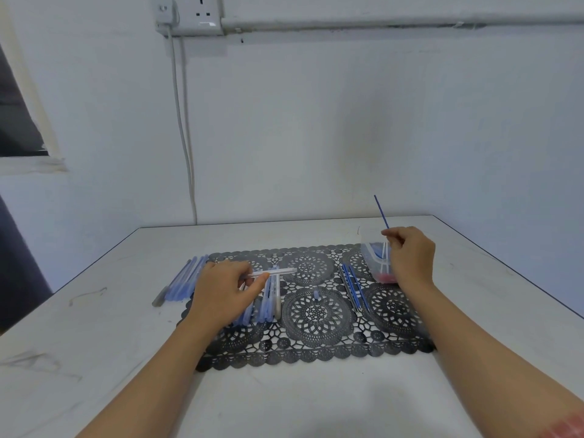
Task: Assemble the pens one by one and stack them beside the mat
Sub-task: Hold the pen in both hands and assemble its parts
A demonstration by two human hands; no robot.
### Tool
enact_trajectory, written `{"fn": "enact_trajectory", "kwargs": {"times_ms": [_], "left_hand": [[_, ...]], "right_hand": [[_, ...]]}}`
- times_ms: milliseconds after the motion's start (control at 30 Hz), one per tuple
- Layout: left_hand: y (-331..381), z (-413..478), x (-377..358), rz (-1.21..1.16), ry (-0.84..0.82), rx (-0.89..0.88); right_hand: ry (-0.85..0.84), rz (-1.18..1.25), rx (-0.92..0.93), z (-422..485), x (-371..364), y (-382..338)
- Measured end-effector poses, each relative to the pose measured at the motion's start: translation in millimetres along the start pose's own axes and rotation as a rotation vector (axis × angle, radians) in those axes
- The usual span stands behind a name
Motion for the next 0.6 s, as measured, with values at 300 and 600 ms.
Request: {"fn": "enact_trajectory", "kwargs": {"times_ms": [300, 600], "left_hand": [[0, -1, 1, -0.013, 0.003, -0.001], [0, -1, 1, -0.009, -0.002, 0.010]], "right_hand": [[-0.189, -0.085, 0.569, -26, -17, -50], [-0.257, -0.140, 0.938, -55, -30, -72]]}}
Point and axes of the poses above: each hand's wrist, its own z-axis towards the middle knuckle, its own x-axis out of the back of the hand, y = z × x, the point moved 4 cm from there along z, towards the middle knuckle, and after that the axes turned 6 degrees about -y, right-handed, at the moved point
